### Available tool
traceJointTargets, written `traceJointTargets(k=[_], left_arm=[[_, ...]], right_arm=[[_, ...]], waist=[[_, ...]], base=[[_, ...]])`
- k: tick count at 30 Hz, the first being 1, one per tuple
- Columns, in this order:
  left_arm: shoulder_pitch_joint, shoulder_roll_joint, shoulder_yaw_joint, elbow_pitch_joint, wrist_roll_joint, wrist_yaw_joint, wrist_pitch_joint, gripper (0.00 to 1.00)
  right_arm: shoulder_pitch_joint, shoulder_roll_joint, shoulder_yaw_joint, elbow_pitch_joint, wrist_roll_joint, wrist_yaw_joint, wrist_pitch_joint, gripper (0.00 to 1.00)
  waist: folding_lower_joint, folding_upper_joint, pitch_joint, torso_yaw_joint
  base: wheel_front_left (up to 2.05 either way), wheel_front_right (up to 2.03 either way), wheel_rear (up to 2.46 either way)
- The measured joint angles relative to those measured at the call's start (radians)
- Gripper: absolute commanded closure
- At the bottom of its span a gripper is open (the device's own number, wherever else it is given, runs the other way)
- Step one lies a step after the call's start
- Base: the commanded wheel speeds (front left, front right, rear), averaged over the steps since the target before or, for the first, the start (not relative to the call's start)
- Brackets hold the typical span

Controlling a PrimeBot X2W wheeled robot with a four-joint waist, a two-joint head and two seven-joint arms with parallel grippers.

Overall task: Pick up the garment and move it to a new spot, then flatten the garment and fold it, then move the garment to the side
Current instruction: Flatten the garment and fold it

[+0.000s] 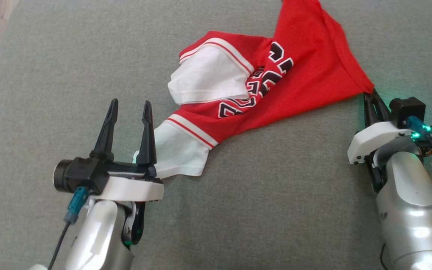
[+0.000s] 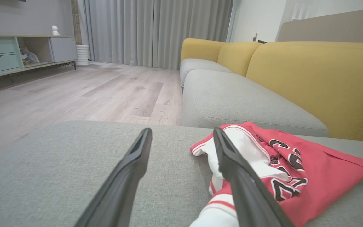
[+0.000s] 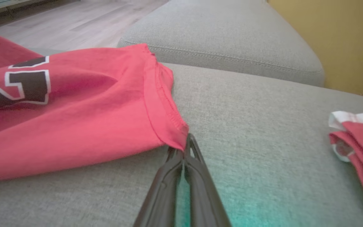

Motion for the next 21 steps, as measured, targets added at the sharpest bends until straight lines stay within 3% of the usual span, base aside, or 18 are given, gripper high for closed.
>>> traceJointTargets(k=[7,15,21], left_arm=[[0.002,-0.004,0.014,0.008,0.013,-0.008,0.0,0.0],[0.049,-0.006,0.027,0.018,0.016,-0.016,0.0,0.0],[0.107,-0.006,0.029,0.023,0.016,-0.015,0.0,0.0]], right_arm=[[0.006,0.0,0.024,-0.001,0.03,0.0,-0.03,1.0],[0.118,0.0,0.025,-0.097,0.045,0.0,-0.039,1.0],[0.24,0.001,0.03,-0.236,0.039,0.0,0.063,1.0]], waist=[[0.0,0.0,-0.036,-0.037],[-0.0001,0.0,-0.114,-0.083],[-0.0002,0.0,-0.191,-0.115]], base=[[0.0,0.0,0.0],[0.0,0.0,0.0],[0.0,0.0,0.0]])
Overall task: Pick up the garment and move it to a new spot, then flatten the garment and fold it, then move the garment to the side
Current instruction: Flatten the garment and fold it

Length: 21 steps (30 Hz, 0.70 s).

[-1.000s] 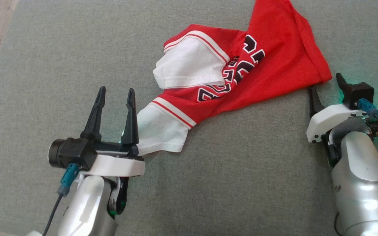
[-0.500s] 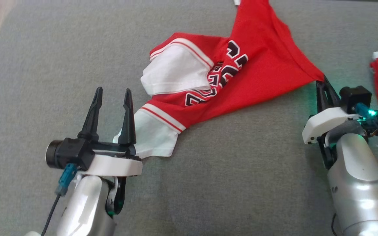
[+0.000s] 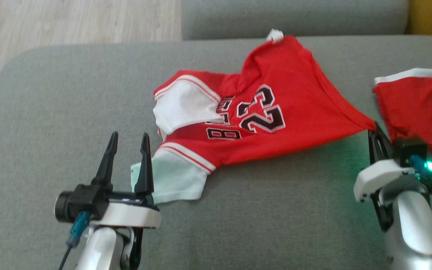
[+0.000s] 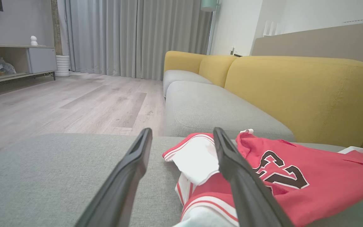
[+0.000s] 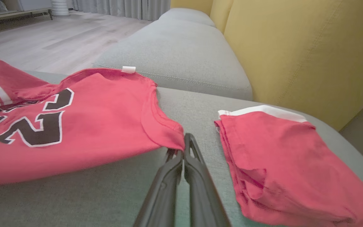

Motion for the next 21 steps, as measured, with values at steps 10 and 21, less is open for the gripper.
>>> traceJointTargets(k=[10,21], left_arm=[[0.052,0.0,-0.013,-0.009,-0.002,0.009,0.0,0.0],[0.035,-0.001,-0.036,-0.014,-0.002,0.008,0.0,0.0]], right_arm=[[0.254,0.002,0.065,-0.4,-0.008,0.0,0.348,1.0],[0.153,0.002,0.113,-0.43,0.003,0.0,0.524,1.0]], waist=[[-0.0001,0.0,-0.066,-0.017],[0.0002,0.0,0.001,0.031]], base=[[0.0,0.0,0.0],[0.0,0.0,0.0]])
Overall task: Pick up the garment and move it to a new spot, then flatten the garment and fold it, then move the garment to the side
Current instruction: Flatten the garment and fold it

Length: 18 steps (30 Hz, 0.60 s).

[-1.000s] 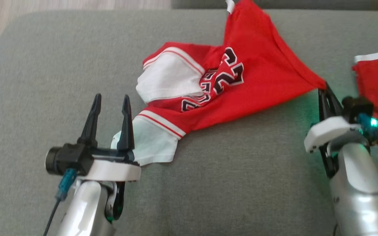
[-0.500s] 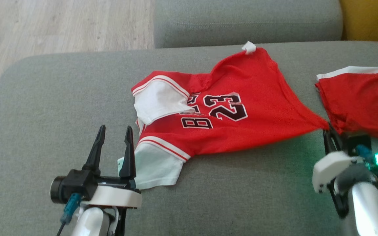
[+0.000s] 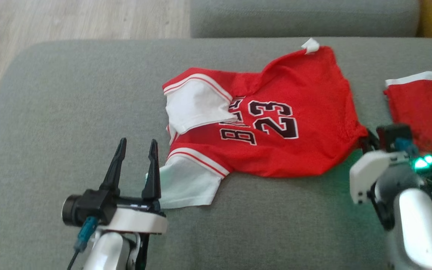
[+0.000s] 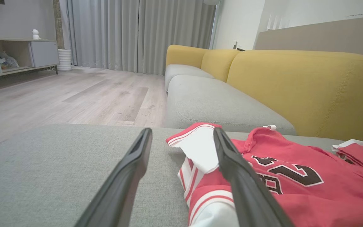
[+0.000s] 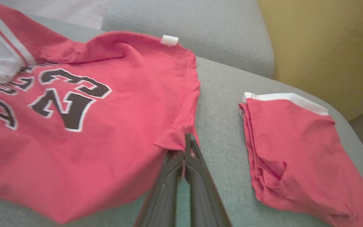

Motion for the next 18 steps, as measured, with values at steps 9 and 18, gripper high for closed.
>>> traceJointTargets(k=[9,18], left_arm=[[-0.06,-0.002,-0.028,0.015,-0.001,-0.008,0.0,0.0],[-0.06,-0.002,-0.022,0.02,-0.008,-0.007,0.0,0.0]], right_arm=[[-0.225,-0.047,-0.138,0.347,-0.118,0.0,0.033,1.0],[-0.273,-0.055,-0.232,0.492,-0.189,0.0,-0.025,0.0]], waist=[[0.0002,0.0,0.059,0.065],[0.0001,0.0,0.069,0.07]], base=[[0.0,0.0,0.0],[0.0,0.0,0.0]])
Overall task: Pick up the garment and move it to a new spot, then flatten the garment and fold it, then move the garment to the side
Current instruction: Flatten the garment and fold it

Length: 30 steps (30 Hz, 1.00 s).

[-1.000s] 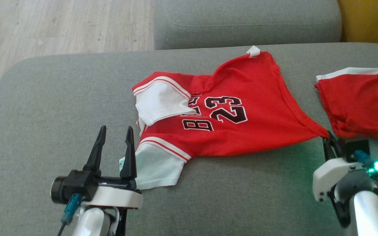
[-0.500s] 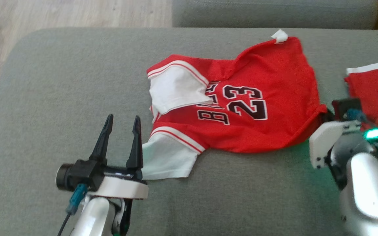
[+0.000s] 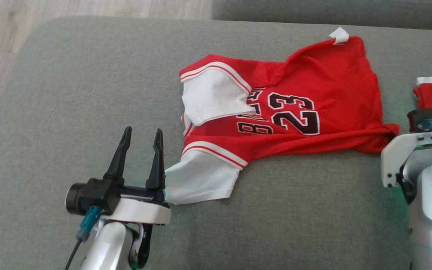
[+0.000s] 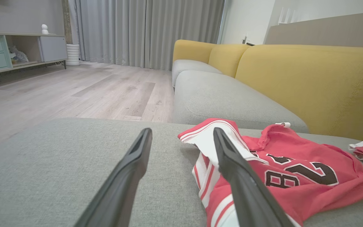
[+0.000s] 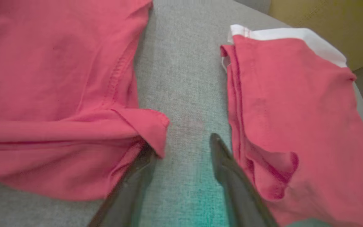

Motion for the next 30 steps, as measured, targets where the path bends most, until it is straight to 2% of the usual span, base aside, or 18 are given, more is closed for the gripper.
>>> traceJointTargets(k=[7,11,17,19,23,25,27,30], left_arm=[[0.0,-0.001,0.011,0.007,0.002,0.0,0.0,0.0],[0.002,-0.001,0.029,0.013,0.002,0.001,0.0,0.0],[0.006,-0.001,0.052,0.013,0.002,0.005,0.0,0.0],[0.015,-0.001,0.064,0.013,0.008,0.007,0.0,0.0],[0.037,-0.001,0.066,0.013,0.008,0.007,0.0,0.0],[0.042,-0.001,0.066,0.013,0.008,0.007,0.0,0.0],[0.044,-0.001,0.066,0.013,0.008,0.007,0.0,0.0],[0.047,-0.001,0.067,0.016,0.008,0.007,0.0,0.0]], right_arm=[[-0.01,0.018,-0.001,0.014,0.005,0.0,-0.07,0.0],[-0.006,0.03,0.035,-0.017,0.07,0.0,-0.083,0.0],[0.061,0.031,0.079,-0.192,0.199,0.0,-0.083,0.0],[0.116,0.032,0.103,-0.318,0.268,0.0,-0.105,0.0],[0.187,0.041,0.104,-0.498,0.37,0.0,-0.22,0.0],[0.226,0.043,0.123,-0.555,0.457,0.0,-0.293,0.0],[0.285,0.046,0.159,-0.575,0.565,0.0,-0.379,0.0],[0.388,0.057,0.208,-0.553,0.64,0.0,-0.501,0.0]], waist=[[-0.0001,0.0,-0.019,-0.039],[-0.0001,0.0,-0.041,-0.07],[-0.0001,0.0,-0.073,-0.116],[-0.0002,0.0,-0.089,-0.133],[-0.0002,0.0,-0.106,-0.147],[-0.0002,0.0,-0.112,-0.147],[-0.0002,0.0,-0.115,-0.144],[-0.0002,0.0,-0.117,-0.137]], base=[[0.0,0.0,0.0],[0.0,0.0,0.0],[0.0,0.0,0.0],[0.0,0.0,0.0],[0.0,0.0,0.0],[0.0,0.0,0.0],[0.0,0.0,0.0],[0.0,0.0,0.0]])
